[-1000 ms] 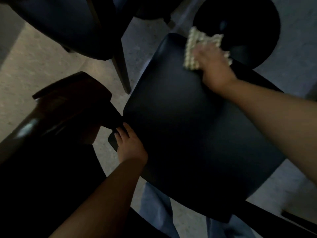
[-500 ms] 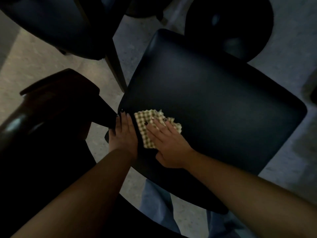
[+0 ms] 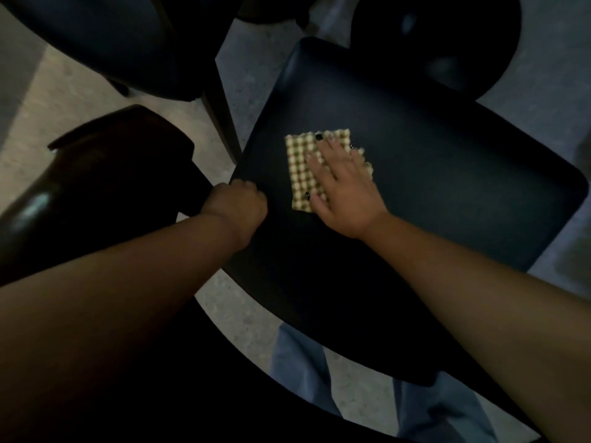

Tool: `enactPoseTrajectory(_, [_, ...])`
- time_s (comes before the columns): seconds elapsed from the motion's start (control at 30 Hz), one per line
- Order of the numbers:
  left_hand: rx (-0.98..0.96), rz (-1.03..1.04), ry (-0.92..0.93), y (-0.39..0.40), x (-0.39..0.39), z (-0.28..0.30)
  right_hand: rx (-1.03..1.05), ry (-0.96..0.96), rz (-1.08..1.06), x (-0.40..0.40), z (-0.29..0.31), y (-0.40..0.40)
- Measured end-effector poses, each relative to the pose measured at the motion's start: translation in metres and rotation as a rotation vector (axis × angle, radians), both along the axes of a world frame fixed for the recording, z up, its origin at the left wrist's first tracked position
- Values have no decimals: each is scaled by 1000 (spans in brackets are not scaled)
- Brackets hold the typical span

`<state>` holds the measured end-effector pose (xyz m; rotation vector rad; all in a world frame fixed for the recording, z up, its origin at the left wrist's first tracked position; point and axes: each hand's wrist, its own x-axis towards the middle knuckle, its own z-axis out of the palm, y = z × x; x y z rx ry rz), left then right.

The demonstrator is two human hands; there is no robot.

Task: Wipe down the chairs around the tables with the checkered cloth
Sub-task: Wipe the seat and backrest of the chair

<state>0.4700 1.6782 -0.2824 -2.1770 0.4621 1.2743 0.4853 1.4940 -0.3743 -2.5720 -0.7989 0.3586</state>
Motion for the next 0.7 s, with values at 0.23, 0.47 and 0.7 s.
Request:
enactPoseTrajectory(0.23, [-134,16,-171,9,6,-7,117,73,154,-69,-3,12])
enactPoseTrajectory(0.47, [-259,147,-39,16,5,-22,-35,-110,743,-100,-1,-10])
enactPoseTrajectory(0.7, [-332,216,-76,16,-1,-32,-44,-78,239,41,-8,-71])
